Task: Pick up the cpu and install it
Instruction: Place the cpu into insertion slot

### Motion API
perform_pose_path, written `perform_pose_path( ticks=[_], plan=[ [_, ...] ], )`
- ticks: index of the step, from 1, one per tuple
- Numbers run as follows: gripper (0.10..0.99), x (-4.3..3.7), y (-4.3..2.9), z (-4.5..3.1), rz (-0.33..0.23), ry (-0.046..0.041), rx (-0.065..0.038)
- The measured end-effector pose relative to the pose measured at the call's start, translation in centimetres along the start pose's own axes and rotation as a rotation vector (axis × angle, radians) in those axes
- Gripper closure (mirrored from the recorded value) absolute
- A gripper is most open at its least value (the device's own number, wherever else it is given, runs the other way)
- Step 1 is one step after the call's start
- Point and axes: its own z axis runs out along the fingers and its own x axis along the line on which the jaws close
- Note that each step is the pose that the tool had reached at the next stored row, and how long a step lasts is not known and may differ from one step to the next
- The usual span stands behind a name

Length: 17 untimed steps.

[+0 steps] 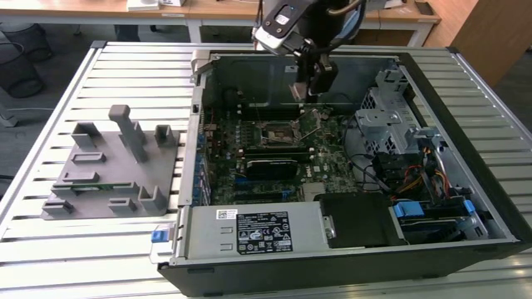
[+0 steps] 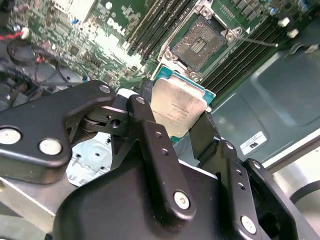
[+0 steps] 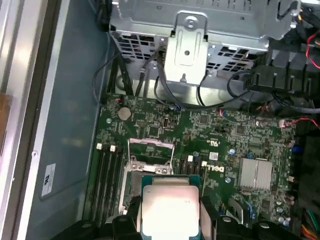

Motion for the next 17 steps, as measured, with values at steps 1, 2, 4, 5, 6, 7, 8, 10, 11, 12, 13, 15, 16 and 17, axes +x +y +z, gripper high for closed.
perform_pose_path(
  ticks=[1, 2, 4, 5, 6, 7, 8, 10, 11, 12, 13, 15, 16, 17],
  plan=[
    [0.541, 0.0, -0.01, 0.08, 0.018, -0.0011, -0.001],
    [0.541, -0.01, -0.01, 0.16, 0.036, -0.0023, -0.001],
    [0.541, -0.01, -0.02, 0.33, 0.072, -0.0046, -0.002],
    [0.541, -0.01, -0.03, 0.41, 0.089, -0.0059, -0.003],
    [0.541, 0.03, -0.11, 0.46, 0.1, -0.0069, -0.003],
    [0.541, 0.08, -0.28, 0.5, 0.102, -0.0069, -0.003],
    [0.541, 0.12, -0.37, 0.54, 0.102, -0.0069, -0.003],
    [0.541, 0.21, -0.61, 0.61, 0.101, -0.0068, -0.003],
    [0.541, 0.28, -0.72, 0.64, 0.102, -0.0069, -0.003],
    [0.541, 0.39, -0.83, 0.68, 0.103, -0.0071, -0.003],
    [0.541, 0.47, -0.92, 0.73, 0.107, -0.0073, -0.003],
    [0.541, 0.55, -1.03, 0.88, 0.125, -0.0084, -0.004],
    [0.541, 0.57, -1.06, 0.96, 0.137, -0.0099, -0.004],
    [0.541, 0.61, -1.08, 1.08, 0.147, -0.012, -0.004]
  ],
)
